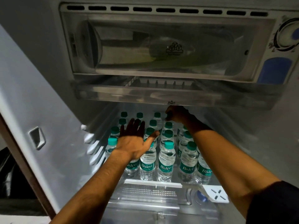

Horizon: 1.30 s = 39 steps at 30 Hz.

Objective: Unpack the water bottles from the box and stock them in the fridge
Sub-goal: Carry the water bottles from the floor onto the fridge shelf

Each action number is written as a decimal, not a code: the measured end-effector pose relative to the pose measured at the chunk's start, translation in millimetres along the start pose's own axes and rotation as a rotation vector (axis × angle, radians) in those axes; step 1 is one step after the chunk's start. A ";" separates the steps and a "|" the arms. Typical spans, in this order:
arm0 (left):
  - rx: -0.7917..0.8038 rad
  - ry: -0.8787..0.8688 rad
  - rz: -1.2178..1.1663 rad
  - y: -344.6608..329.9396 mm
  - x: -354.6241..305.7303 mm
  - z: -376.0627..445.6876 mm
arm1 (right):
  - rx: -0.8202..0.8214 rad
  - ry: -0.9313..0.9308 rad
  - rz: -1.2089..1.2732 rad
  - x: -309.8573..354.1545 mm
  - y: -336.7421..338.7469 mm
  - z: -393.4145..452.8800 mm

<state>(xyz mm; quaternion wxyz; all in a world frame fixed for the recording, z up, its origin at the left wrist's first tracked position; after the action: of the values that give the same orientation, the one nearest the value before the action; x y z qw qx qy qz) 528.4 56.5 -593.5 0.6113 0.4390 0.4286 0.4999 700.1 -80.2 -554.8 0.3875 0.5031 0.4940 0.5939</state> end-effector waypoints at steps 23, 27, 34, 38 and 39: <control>0.023 0.039 -0.025 -1.2 1.5 -0.6 | 0.016 0.154 0.100 57.7 -8.7 -7.6; 0.032 0.040 -0.022 -2.0 0.5 -1.3 | -0.005 0.162 0.142 61.9 -9.9 -8.0; 0.053 0.045 -0.031 -1.9 0.0 -2.3 | -0.014 0.131 0.188 60.6 -14.8 -0.1; 0.047 0.047 -0.034 -1.5 -0.4 -2.7 | -0.012 0.116 0.199 57.3 -17.6 0.4; 0.042 0.048 -0.033 -0.8 -0.6 -2.9 | -0.014 0.117 0.203 57.1 -17.4 -0.9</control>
<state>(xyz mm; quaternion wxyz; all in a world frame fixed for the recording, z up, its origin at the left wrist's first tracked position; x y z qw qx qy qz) 525.8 56.1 -595.0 0.5997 0.4325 0.4605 0.4911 687.5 -22.0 -559.6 0.2992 0.5122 0.4585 0.6617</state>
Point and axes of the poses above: each hand's wrist, its own z-axis towards the middle knuckle, its own y-axis out of the back of the hand, x = y × z, the point moved 8 cm from there along z, towards the middle knuckle, and after that the axes turned 12 degrees about -y, right-handed, at the moved point
